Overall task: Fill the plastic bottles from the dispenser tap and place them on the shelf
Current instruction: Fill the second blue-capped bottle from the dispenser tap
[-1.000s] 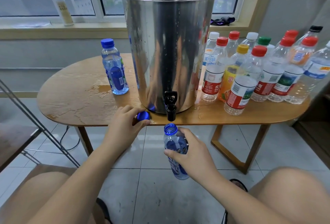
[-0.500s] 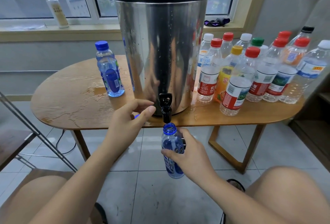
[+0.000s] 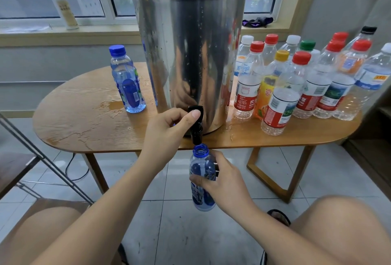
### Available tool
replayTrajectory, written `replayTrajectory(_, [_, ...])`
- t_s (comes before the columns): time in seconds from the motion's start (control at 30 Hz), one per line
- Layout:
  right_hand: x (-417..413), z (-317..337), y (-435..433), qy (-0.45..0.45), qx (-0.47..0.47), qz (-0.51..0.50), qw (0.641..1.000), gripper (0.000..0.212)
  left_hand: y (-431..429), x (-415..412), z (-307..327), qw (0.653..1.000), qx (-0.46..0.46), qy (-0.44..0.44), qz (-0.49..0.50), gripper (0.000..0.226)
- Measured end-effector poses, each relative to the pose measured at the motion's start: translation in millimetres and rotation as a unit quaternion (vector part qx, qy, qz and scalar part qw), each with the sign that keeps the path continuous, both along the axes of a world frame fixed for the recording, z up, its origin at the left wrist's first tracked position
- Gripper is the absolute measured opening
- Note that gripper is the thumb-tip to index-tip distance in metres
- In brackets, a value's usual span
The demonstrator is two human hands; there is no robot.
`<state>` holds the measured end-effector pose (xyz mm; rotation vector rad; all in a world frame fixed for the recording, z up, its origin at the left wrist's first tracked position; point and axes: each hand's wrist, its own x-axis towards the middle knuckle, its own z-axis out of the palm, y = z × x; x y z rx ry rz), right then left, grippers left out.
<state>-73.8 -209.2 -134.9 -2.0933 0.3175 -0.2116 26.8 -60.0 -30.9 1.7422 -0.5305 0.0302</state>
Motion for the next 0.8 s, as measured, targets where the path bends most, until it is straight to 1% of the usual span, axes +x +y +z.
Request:
replayTrajectory(0.1, [1.6, -0.7, 0.8, 0.003, -0.001, 0.001, 1.000, 0.068, -2.7, 4.0, 3.5, 1.000, 0.003, 0.013, -0.003, 0.057])
replayTrajectory(0.13, [1.8, -0.9, 1.1, 0.003, -0.001, 0.001, 1.000, 0.069, -3.5, 4.4, 4.9, 1.000, 0.002, 0.023, 0.003, 0.058])
replayTrajectory(0.27, [2.8, -0.7, 1.7, 0.011, -0.004, 0.003, 1.000, 0.073, -5.3, 2.3, 7.5, 0.998, -0.012, 0.057, 0.016, 0.058])
replayTrajectory(0.43, [2.5, -1.4, 2.1, 0.013, 0.008, 0.004, 1.000, 0.074, -4.2, 0.0, 8.3, 0.996, -0.036, 0.084, 0.016, 0.060])
replayTrajectory(0.57, [2.3, -2.8, 1.9, 0.012, 0.015, 0.001, 1.000, 0.075, -3.0, 1.4, 8.2, 0.993, -0.042, 0.110, 0.010, 0.053])
replayTrajectory(0.7, [1.9, -2.9, 1.7, 0.013, 0.015, 0.003, 1.000, 0.074, -2.8, -1.7, 7.4, 0.994, -0.043, 0.100, 0.007, 0.050])
replayTrajectory(0.8, [2.4, -1.4, 1.6, 0.016, 0.017, 0.005, 1.000, 0.075, -0.9, -2.9, 7.0, 0.996, -0.038, 0.086, 0.007, 0.053])
